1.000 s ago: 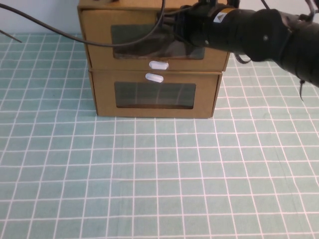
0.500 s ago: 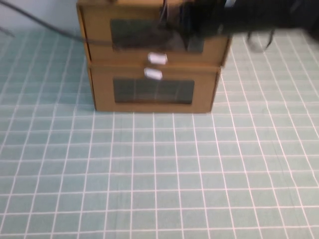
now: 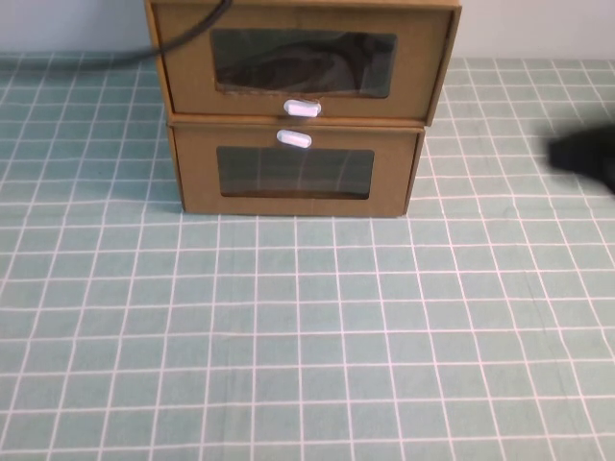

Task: Close the shoe box

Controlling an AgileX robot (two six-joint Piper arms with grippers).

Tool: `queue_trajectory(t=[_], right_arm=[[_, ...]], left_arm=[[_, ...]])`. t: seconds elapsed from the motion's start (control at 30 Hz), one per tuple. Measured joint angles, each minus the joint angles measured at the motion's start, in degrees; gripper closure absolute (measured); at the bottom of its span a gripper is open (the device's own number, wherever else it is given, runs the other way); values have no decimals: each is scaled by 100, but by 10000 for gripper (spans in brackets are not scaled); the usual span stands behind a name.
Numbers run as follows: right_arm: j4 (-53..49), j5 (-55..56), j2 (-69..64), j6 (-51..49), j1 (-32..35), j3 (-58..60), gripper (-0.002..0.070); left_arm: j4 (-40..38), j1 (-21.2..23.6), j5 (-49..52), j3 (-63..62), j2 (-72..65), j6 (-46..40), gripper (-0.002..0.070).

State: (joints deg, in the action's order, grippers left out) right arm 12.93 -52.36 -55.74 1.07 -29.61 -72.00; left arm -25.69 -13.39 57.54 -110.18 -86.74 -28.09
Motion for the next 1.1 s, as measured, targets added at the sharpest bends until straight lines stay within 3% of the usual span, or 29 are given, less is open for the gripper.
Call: queue_trajectory(t=[0.37,0.53,0.67,0.93,1.1], right_arm=[[-51,-314,3835,-522,4,2591,687],[131,-288,4437,-563,4,3220,687],[378,379,4527,-226,4,3778,687],[884,2618,4493,396,14,5249,687],[827,3090,4402,543,14,5913,687]], left_arm=[[-1023,0,-2882,5545,4585,-1067,680],[-1225,0,-3519,7239,6684,-1167,680],[-1221,0,-3653,8389,8135,-1167,680],[-1035,0,-3874,10137,8585,-1167,680],[-1122,0,-4303,10841,8319,-1167,680]])
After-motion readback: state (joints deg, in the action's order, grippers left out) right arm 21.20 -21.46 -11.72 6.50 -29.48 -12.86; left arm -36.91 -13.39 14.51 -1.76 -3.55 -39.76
